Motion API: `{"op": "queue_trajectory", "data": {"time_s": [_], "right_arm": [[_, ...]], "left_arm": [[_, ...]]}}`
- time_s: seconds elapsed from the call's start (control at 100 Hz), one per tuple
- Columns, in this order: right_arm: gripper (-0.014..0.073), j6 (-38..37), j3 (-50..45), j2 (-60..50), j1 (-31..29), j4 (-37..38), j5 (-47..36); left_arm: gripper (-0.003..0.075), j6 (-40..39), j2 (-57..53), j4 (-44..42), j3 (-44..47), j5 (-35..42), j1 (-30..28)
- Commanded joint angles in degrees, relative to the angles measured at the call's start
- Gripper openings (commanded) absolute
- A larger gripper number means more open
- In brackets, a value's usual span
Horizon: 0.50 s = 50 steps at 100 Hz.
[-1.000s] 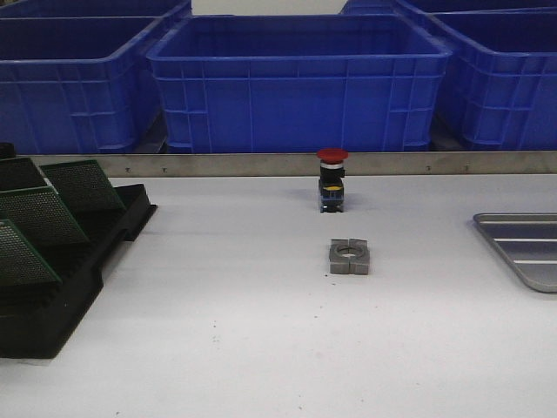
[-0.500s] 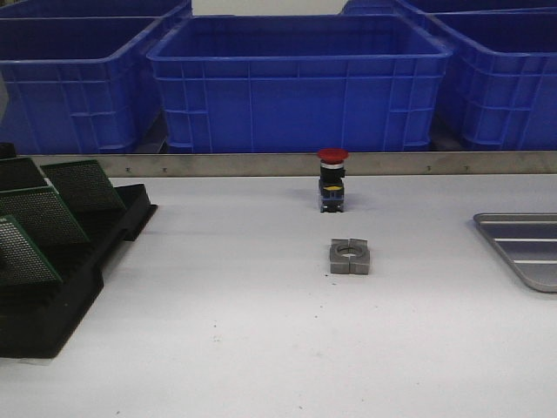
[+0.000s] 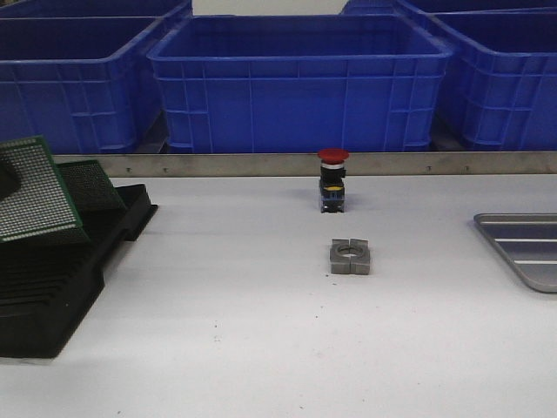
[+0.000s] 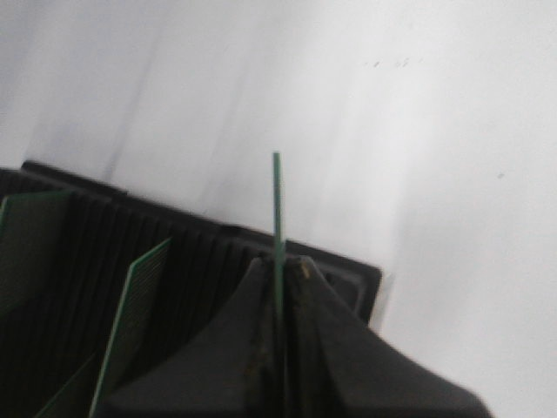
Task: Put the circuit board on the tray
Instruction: 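Grasp a green circuit board with the left gripper and lift it out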
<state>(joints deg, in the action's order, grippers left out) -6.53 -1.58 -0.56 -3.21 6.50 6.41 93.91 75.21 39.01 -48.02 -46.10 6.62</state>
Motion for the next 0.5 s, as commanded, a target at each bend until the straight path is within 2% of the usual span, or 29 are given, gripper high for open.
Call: {"op": "queue_trajectory", "data": {"time_s": [0.0,0.31,0.49], "right_arm": [[-0.006,0.09,-0.1,-1.14,-0.27,0.77,-4.07],[-0.006,0.09,-0.1,-1.14,-0.27,0.77,-4.07],[-0.006,0.09,-0.1,-1.14,-0.27,0.77,-4.07]], "left_arm": [[-0.0017,-0.72,-2.31,6.59,-1.74,-1.88,2.62],[-0.0017,-0.5,-2.03,26.54,-1.74,-2.97,15.41],[-0.0017,-0.5,-2.03,32.6,-1.74,-2.97,20.46]]}}
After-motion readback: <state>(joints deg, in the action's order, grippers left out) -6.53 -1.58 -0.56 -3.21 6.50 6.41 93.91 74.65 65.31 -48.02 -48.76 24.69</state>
